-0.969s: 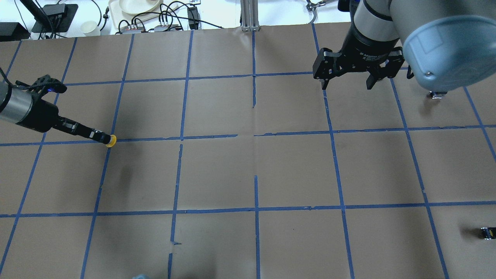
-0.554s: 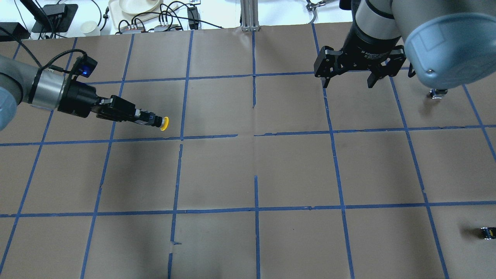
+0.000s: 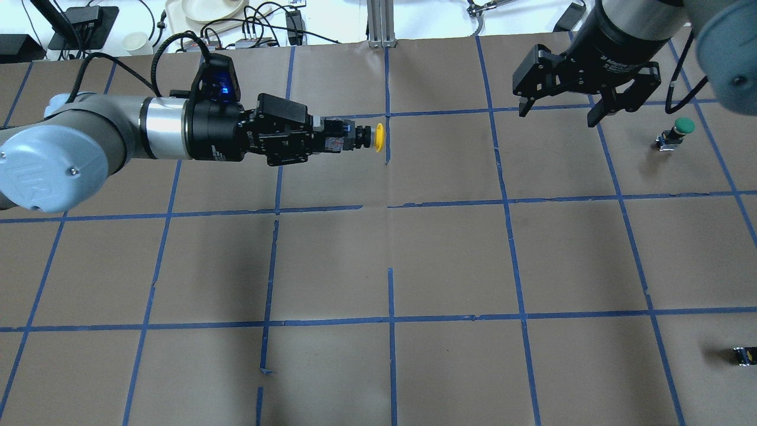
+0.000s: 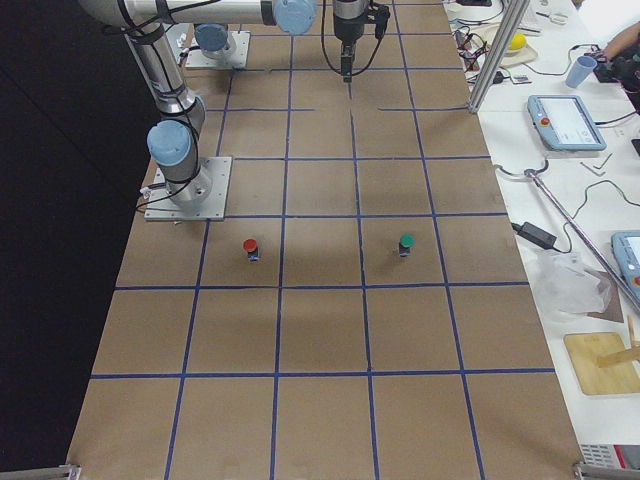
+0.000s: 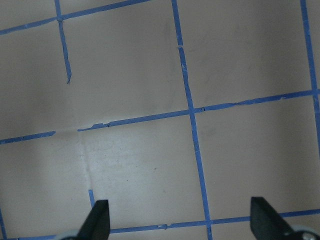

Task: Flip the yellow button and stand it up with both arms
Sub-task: 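Carry the yellow button up toward the table center with the left gripper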

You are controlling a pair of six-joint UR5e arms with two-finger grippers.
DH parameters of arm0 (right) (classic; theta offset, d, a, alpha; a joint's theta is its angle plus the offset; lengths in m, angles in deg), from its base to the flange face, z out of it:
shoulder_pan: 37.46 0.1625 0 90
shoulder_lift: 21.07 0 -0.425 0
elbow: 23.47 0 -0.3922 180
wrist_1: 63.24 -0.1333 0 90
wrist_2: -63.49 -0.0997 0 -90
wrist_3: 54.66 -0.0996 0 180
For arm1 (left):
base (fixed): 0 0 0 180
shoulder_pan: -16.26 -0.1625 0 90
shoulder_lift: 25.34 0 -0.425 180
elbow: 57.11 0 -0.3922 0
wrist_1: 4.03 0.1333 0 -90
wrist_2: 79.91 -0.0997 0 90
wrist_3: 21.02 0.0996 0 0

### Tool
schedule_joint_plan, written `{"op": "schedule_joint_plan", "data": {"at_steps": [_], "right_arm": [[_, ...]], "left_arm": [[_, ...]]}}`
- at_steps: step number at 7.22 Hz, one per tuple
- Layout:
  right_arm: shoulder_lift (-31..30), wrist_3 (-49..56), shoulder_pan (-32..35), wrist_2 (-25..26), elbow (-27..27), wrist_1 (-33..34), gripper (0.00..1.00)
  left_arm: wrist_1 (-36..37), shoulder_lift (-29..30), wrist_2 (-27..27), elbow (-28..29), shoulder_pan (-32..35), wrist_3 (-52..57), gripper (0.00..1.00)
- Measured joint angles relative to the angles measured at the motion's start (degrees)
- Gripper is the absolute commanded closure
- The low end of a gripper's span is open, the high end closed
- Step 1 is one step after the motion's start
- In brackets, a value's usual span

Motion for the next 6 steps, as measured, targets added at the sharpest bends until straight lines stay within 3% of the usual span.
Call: {"op": "schedule_joint_plan", "data": {"at_steps": [3,6], "right_arm": [[-0.41,2.53,-9.69,-21.20,0.53,-11.84,0.00],[-2.13,6.51,-11.26,-39.25,0.59,-24.42,0.00]], "left_arm": [[0.06,-1.30,9.01,-1.52,3.54,-0.55,0.93],[0.61,-2.41,12.83,-1.31,5.79,-4.80,0.93]]}}
